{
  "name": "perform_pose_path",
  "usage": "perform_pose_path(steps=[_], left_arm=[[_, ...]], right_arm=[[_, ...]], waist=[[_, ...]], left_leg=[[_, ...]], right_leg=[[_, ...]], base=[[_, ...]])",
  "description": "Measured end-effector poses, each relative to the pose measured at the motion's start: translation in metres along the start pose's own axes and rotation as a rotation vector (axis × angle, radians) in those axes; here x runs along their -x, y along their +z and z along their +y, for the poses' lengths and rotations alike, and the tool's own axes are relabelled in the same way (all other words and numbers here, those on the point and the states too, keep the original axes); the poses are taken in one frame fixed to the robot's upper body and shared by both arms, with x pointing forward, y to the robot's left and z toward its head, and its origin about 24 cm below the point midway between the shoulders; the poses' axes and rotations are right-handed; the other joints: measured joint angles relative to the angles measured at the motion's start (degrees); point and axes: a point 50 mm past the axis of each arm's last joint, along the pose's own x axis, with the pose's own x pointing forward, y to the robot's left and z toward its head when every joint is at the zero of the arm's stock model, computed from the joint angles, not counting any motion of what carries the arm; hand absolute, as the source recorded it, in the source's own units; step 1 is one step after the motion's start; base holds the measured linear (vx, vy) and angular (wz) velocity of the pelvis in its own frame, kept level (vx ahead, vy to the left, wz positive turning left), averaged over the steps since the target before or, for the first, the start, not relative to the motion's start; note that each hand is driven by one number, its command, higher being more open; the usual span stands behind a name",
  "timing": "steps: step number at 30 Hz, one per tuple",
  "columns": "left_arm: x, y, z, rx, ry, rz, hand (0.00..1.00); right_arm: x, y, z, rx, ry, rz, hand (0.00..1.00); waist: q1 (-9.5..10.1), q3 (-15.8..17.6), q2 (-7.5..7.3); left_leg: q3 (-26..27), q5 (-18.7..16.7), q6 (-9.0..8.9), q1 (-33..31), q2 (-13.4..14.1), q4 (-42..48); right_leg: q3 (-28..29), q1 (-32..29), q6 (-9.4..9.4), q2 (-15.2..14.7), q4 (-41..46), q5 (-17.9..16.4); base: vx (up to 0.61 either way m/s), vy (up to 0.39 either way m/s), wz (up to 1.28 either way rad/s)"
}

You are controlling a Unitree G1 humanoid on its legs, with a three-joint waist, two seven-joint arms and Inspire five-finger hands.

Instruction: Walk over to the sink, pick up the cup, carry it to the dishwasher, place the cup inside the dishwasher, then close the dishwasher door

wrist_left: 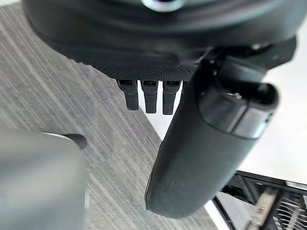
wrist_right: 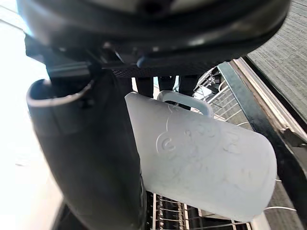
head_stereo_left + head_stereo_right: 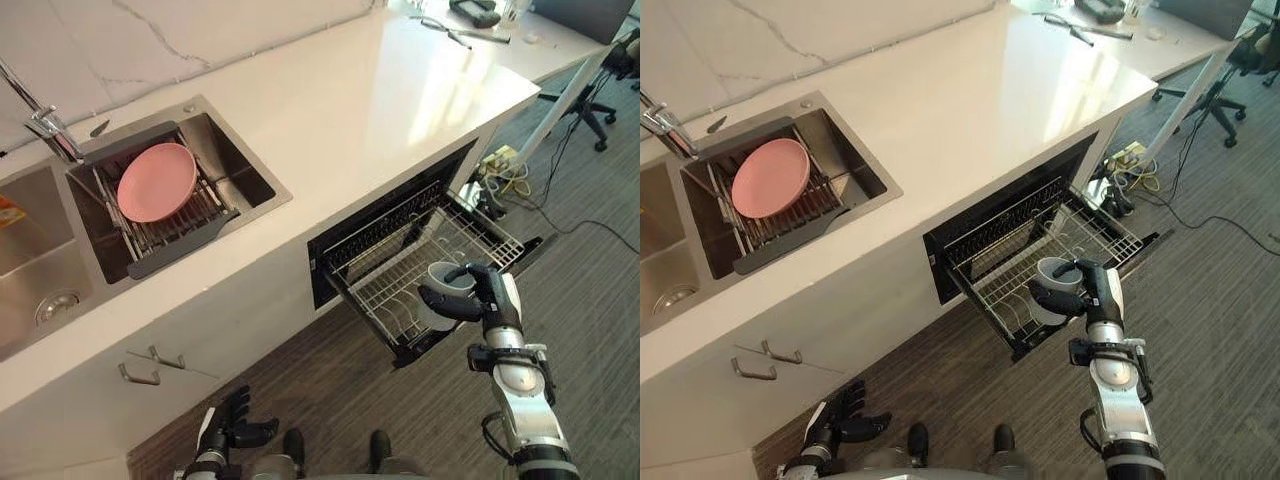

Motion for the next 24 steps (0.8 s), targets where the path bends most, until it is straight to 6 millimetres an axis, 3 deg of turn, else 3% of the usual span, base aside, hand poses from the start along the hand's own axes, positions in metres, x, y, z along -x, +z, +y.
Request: perform_pose_path(steps=[6,13,18,24], left_arm=[[-0.005,0.012,-0.002,0.005,0.010,-0.047,0.90],[-0.008,0.019,-0.003,0.007,0.017,-0.078,0.90],[-0.013,0.032,-0.004,0.006,0.014,-0.129,0.90],[-0.014,0.036,-0.004,0.004,0.018,-0.149,0.90]], right_arm=[[-0.021,0.015,-0.004,0.072,-0.013,-0.038,0.30],[-0.037,0.024,-0.004,0.147,-0.005,-0.048,0.30],[-0.058,0.049,-0.017,0.220,-0.046,-0.107,0.30],[-0.069,0.066,-0.024,0.332,-0.076,-0.151,0.30]], waist=[[1.45,4.4,1.46],[1.81,7.6,2.67],[2.40,10.0,3.28],[2.52,11.2,3.55]], left_leg=[[-1.2,0.0,0.01,-4.2,0.0,3.6],[-2.7,0.6,0.57,-8.0,-0.5,5.3],[-3.1,1.3,0.78,-9.6,-0.7,5.8],[-3.7,1.4,0.81,-10.3,-0.9,5.8]], right_leg=[[-1.0,-3.1,0.08,-0.3,2.7,0.0],[-2.3,-6.3,0.09,-0.8,4.7,0.1],[-2.7,-7.8,0.03,-0.9,5.6,0.2],[-3.2,-8.2,0.01,-1.0,5.6,0.2]], base=[[-0.10,0.009,0.13],[-0.10,0.017,0.12],[-0.04,0.006,0.05],[0.00,0.000,0.05]])
